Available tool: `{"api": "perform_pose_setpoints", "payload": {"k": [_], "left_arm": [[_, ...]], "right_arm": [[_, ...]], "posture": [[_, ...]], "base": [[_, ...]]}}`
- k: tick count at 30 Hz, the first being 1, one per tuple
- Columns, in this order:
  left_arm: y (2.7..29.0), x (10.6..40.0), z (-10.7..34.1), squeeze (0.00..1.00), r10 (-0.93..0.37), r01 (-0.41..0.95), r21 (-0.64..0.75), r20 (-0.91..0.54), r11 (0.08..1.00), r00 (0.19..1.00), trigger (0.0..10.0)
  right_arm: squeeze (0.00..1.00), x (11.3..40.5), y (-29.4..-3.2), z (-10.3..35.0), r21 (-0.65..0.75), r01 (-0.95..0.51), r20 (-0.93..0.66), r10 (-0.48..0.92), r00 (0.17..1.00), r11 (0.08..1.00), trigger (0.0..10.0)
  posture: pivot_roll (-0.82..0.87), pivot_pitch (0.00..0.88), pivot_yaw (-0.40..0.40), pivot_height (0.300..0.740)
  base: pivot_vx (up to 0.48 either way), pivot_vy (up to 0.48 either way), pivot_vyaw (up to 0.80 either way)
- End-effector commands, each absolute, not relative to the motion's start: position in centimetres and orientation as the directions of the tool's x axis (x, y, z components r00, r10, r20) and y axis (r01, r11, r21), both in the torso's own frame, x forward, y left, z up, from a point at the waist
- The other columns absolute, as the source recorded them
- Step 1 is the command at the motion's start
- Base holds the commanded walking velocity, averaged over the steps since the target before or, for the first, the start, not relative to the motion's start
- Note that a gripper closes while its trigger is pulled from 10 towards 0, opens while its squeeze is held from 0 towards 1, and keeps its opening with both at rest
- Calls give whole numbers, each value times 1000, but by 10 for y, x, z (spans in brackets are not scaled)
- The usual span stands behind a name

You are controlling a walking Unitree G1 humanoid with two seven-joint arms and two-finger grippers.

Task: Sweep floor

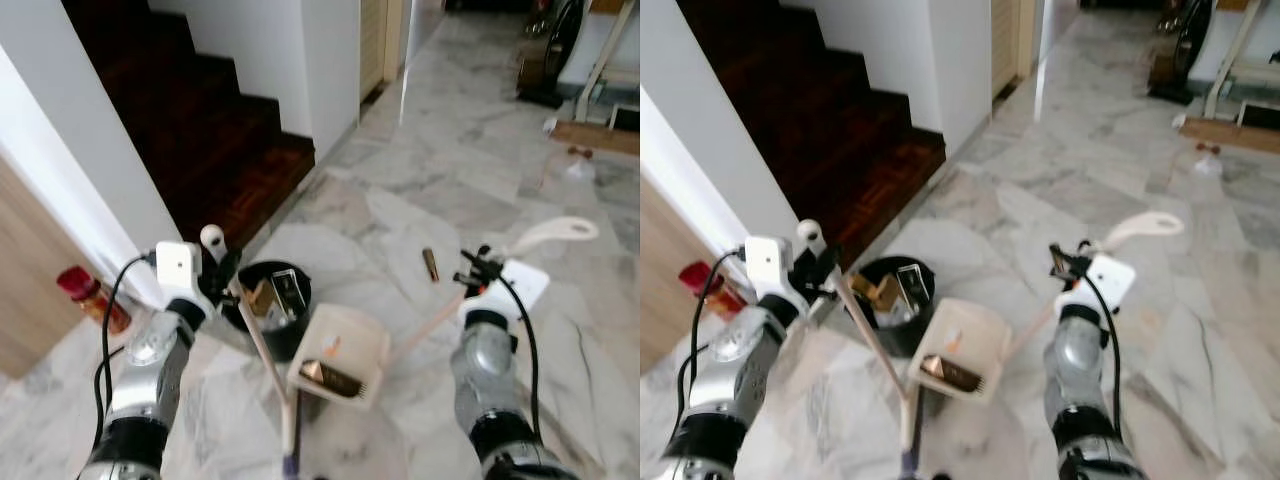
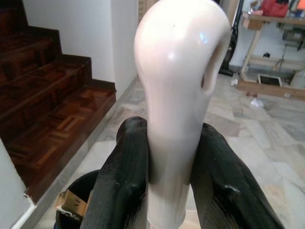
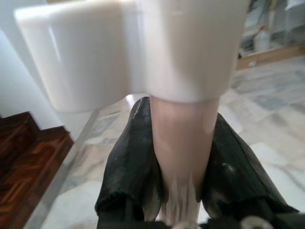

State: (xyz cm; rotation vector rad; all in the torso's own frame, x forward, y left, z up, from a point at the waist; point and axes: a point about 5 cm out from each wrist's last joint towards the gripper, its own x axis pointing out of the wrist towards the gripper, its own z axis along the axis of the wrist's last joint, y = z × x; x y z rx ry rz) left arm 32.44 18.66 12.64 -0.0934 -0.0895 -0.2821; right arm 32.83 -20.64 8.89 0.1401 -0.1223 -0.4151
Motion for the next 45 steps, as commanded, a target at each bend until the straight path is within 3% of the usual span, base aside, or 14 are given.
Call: {"api": "perform_pose_setpoints", "payload": {"k": [1,18,30,36,45], "left_arm": [[189,325,136,0,-273,283,-57,138,957,952,10000],[190,325,138,0,-277,287,-55,146,956,950,10000],[191,326,140,0,-268,276,-40,144,960,953,10000],[191,326,140,0,-268,276,-37,145,960,952,10000],[189,325,138,0,-279,285,-27,139,958,950,10000]], "right_arm": [[0,329,-208,93,170,409,105,-429,897,897,10000],[0,321,-240,92,256,554,64,-586,808,792,10000],[0,325,-235,99,292,524,97,-570,816,800,10000],[0,329,-244,116,444,520,117,-623,774,730,10000],[0,337,-256,153,486,492,230,-649,726,722,10000]], "posture": [[86,40,97,740],[88,39,101,740],[93,39,99,740],[91,37,97,740],[90,31,92,740]], "base": [[0,0,0],[0,0,0],[0,0,0],[0,0,0],[0,0,0]]}}
